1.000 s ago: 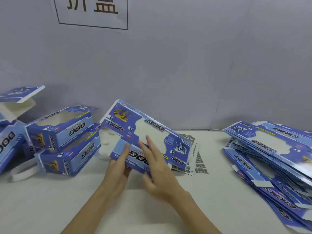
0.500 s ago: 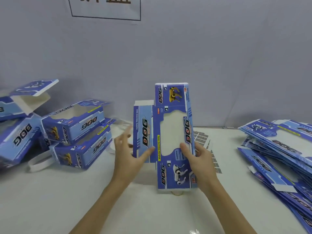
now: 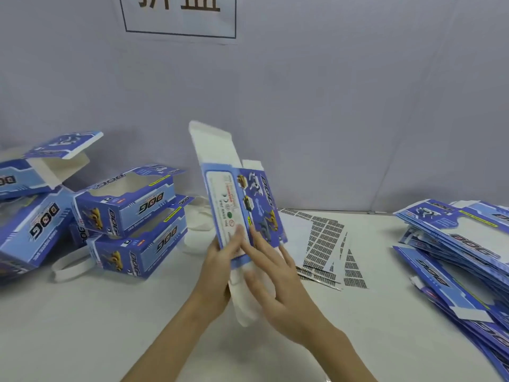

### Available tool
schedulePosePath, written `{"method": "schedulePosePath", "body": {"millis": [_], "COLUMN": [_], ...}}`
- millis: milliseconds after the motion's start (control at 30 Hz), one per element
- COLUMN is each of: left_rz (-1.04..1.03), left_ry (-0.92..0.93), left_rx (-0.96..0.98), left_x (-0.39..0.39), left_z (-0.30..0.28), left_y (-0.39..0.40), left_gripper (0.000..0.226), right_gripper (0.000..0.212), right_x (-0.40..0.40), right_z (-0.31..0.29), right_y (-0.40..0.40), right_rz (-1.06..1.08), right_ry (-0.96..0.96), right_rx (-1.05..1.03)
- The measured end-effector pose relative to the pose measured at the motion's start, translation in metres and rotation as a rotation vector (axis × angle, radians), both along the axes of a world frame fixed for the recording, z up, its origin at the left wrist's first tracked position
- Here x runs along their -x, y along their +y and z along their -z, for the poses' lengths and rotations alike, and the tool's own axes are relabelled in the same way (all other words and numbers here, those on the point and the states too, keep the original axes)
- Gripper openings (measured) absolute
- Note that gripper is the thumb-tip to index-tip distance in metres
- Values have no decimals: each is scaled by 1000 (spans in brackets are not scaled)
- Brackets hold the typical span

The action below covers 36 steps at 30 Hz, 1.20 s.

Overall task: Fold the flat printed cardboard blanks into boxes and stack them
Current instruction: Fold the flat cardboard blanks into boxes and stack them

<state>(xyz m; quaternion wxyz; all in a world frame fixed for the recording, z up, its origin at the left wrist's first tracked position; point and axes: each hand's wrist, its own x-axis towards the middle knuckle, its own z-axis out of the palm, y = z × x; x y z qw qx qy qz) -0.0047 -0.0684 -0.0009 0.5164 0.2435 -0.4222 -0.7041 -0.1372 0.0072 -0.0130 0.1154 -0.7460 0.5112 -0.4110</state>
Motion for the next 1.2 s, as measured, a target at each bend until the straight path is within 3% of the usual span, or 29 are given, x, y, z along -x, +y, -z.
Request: {"method": "schedulePosePath", "body": {"millis": [133, 233, 300, 400, 500, 567, 633, 700, 800, 967, 1200], "left_rz": [-19, -20, 40, 156, 25, -61, -129, -224, -238, -218, -209], "left_ry": [18, -6, -34, -356, -690, -791, -936, -1030, -831, -707, -747], "left_rx": [-116, -114, -10, 273, 499, 671, 714, 724, 512, 385, 382], "left_x": [-21, -27, -30, -11, 9, 6, -6, -8, -14, -19, -11], "left_z": [1, 2, 1, -8, -13, -6, 0, 0, -2, -1, 3], "left_y": [-21, -23, -20, -12, -1, 5, 6, 0, -12, -20, -12], "left_gripper": [45, 50, 58, 71, 50, 46, 71, 101, 127, 101, 112], "right_gripper": [57, 60, 68, 77, 80, 65, 44, 34, 25, 26, 30], "right_x": [8, 17, 20, 16, 9, 13, 20, 30, 40, 48, 40], "right_z": [-3, 0, -4, -17, -19, -21, -20, -15, -15, -14, -7], "right_y": [-5, -6, -5, -4, -3, 0, 1, -3, -8, -8, -11], "right_rz": [170, 220, 200, 70, -114, -233, -200, 9, 163, 210, 256], "right_ry": [31, -134, -338, -677, -955, -1206, -1347, -1343, -1305, -1229, -1124], "right_rx": [124, 76, -13, -185, -277, -359, -434, -444, -471, -576, -466]}}
